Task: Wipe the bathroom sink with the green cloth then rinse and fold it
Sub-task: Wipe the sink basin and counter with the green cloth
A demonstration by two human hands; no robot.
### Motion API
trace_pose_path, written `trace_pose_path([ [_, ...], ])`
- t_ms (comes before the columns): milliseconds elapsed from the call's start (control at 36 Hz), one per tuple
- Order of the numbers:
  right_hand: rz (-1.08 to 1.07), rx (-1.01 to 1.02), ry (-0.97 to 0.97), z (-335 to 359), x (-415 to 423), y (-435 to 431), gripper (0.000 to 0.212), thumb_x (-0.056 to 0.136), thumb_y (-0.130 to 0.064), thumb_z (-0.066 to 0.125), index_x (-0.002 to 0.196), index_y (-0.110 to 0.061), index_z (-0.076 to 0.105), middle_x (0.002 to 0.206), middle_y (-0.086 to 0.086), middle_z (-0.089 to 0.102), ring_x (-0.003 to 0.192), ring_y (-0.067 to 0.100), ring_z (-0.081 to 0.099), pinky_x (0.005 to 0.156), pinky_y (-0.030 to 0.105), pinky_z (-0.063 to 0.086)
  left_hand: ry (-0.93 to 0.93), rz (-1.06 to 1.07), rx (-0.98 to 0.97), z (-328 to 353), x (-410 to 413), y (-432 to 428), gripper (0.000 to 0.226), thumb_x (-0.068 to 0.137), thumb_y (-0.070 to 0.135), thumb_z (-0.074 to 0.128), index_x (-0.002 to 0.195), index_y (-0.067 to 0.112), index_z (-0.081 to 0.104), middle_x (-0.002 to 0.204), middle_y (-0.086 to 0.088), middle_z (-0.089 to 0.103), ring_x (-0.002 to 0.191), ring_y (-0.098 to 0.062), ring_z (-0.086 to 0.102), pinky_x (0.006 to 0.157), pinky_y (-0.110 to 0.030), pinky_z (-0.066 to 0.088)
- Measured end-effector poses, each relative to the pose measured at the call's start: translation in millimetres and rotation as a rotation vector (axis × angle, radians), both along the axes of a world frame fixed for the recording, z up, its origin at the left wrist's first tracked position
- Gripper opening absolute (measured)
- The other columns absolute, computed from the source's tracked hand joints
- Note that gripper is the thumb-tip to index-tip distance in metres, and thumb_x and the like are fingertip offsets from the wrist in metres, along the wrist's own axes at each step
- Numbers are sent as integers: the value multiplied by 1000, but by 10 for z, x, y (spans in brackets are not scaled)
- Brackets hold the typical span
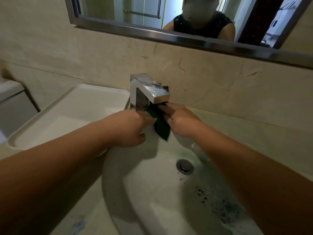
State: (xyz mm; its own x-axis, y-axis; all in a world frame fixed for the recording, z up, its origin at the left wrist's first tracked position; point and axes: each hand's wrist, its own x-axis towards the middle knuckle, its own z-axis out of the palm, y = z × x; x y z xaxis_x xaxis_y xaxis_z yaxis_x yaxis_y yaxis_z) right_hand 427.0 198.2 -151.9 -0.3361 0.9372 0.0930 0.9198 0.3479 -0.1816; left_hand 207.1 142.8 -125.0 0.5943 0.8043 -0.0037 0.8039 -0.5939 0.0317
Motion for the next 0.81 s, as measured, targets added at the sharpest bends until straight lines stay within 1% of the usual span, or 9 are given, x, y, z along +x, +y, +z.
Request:
trace_pose_path([
  [111, -99, -51, -58, 4, 356, -111, 53, 110, -26, 36, 162, -30, 29, 169, 1, 28, 151, 26, 28, 122, 31, 20, 20, -18, -19, 0, 104, -63, 79, 92, 32, 67, 164, 30, 33, 166, 2, 41, 141, -27, 53, 111, -42, 50],
  [194, -175, -84, -37, 9, 752, -222, 52, 112, -27, 33, 163, -31, 24, 170, 0, 22, 154, 25, 23, 123, 31, 16, 55, 25, -24, 9, 202, -70, 84, 95, 35, 66, 167, 27, 24, 171, 0, 33, 144, -29, 50, 112, -43, 50],
  [250, -224, -101, 5, 10, 1044, -304, 51, 112, -26, 34, 163, -29, 26, 170, 1, 23, 154, 25, 23, 124, 31, 15, 79, 42, -33, 24, 274, -60, 86, 95, 37, 65, 168, 26, 21, 170, -4, 35, 141, -31, 52, 112, -44, 50],
  [361, -329, -100, 79, -26, 1623, -559, 49, 112, -24, 36, 161, -24, 32, 168, 5, 30, 151, 27, 29, 125, 32, 18, 134, 54, -37, 10, 411, 11, 85, 90, 41, 62, 165, 24, 27, 161, -10, 47, 133, -34, 58, 110, -44, 51],
  [444, -411, -68, 116, -54, 2022, -834, 48, 111, -21, 37, 159, -23, 37, 165, 9, 34, 149, 29, 33, 126, 33, 19, 148, 48, -50, -20, 497, 77, 86, 86, 44, 59, 165, 30, 27, 154, -10, 55, 125, -35, 63, 106, -45, 53],
  [556, -511, -74, 110, -17, 2474, -1212, 48, 111, -19, 37, 159, -20, 37, 164, 12, 36, 146, 31, 37, 121, 32, 23, 122, 24, -33, -64, 548, 110, 92, 76, 50, 50, 164, 31, 28, 160, -7, 50, 129, -34, 61, 107, -46, 53],
  [639, -606, -84, 115, 47, 2755, -1490, 49, 111, -19, 35, 159, -23, 36, 162, 13, 38, 142, 33, 42, 116, 33, 29, 108, -4, 13, -47, 616, 70, 87, 85, 45, 63, 164, 31, 30, 161, -4, 48, 127, -34, 63, 103, -43, 55],
  [750, -669, -53, 146, 73, 2669, -1621, 49, 109, -17, 37, 157, -27, 42, 158, 13, 44, 134, 33, 49, 107, 32, 38, 85, -29, 26, -45, 755, 39, 82, 89, 42, 68, 162, 34, 30, 160, -3, 50, 128, -31, 61, 100, -40, 55],
  [806, -578, -16, 152, 41, 2370, -1586, 48, 108, -13, 41, 152, -26, 50, 156, 11, 48, 133, 32, 52, 108, 32, 39, 72, -32, 19, -33, 838, 15, 82, 91, 39, 68, 163, 34, 28, 165, -1, 43, 134, -30, 58, 102, -39, 53],
])
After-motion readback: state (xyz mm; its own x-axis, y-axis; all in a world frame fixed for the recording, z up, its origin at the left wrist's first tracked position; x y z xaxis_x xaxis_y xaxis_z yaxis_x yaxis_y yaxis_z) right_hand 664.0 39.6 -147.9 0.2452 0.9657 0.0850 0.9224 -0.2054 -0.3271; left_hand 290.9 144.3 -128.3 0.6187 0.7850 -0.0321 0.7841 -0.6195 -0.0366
